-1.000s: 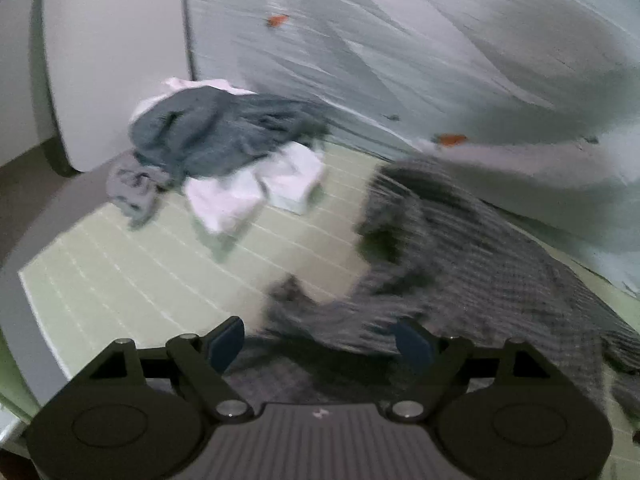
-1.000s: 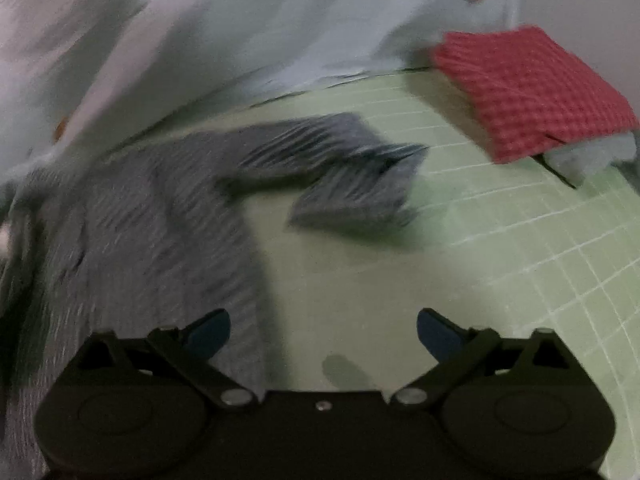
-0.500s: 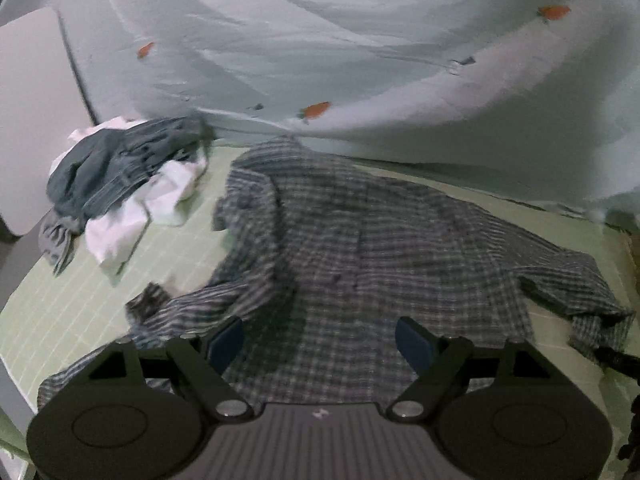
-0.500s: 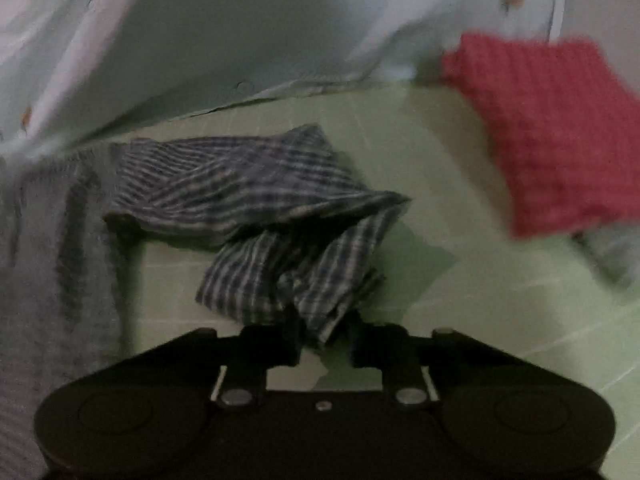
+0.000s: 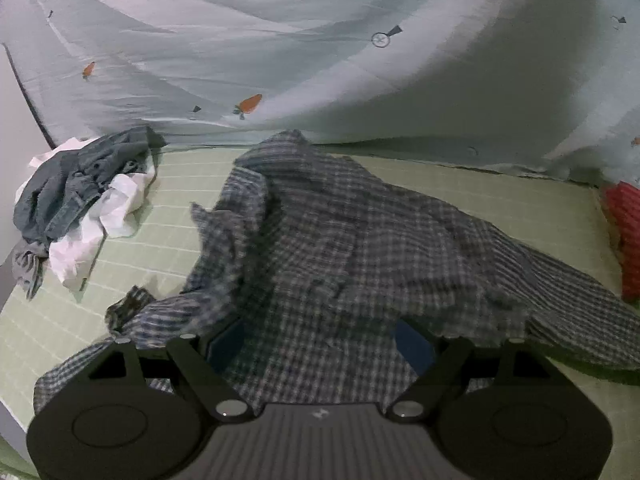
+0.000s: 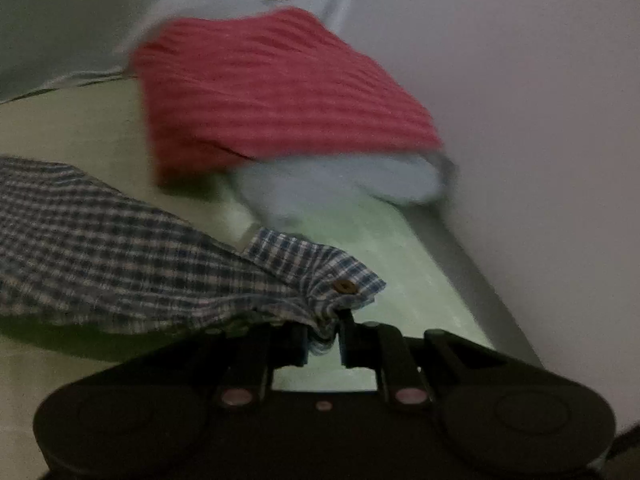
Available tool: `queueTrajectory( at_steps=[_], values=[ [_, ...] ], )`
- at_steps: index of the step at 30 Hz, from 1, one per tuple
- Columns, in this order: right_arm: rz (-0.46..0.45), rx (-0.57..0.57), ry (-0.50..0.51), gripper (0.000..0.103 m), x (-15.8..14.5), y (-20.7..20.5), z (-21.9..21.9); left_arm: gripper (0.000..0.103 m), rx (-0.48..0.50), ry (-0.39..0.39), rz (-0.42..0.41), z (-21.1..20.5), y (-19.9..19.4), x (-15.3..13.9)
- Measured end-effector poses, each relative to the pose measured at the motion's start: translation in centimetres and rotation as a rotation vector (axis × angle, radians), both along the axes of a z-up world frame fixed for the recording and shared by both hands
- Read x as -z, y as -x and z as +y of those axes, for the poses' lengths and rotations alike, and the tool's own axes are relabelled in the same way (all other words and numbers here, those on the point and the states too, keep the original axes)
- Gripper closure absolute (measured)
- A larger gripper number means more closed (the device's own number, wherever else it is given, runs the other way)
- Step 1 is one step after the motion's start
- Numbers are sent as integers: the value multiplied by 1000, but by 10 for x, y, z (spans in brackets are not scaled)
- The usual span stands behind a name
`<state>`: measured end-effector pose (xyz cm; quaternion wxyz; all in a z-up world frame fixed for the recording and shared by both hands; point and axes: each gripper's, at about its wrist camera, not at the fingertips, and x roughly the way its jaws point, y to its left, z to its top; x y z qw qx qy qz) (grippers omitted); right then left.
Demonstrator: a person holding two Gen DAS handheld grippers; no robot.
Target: Fold clothes
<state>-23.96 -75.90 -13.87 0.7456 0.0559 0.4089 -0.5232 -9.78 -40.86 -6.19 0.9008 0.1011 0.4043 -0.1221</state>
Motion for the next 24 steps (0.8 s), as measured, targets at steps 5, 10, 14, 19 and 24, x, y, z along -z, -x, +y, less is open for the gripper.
queueTrajectory(
  at_steps=[5,10,14,19,24],
  values=[
    [1,105,-9,87,9,33,-25,20,-1,-3,4,-1,6,0],
    [-23,162,-35,73,9,53,-36,20,-31,7,14,4,10,-1],
    [-72,254,-85,48,4,63,-44,20,-55,19,14,12,9,-1],
    [-114,297,-80,17,-8,62,-17,20,-76,30,9,26,3,-3],
    [-162,216,-71,1,-22,42,23,20,-101,46,12,46,-5,-2]
  ],
)
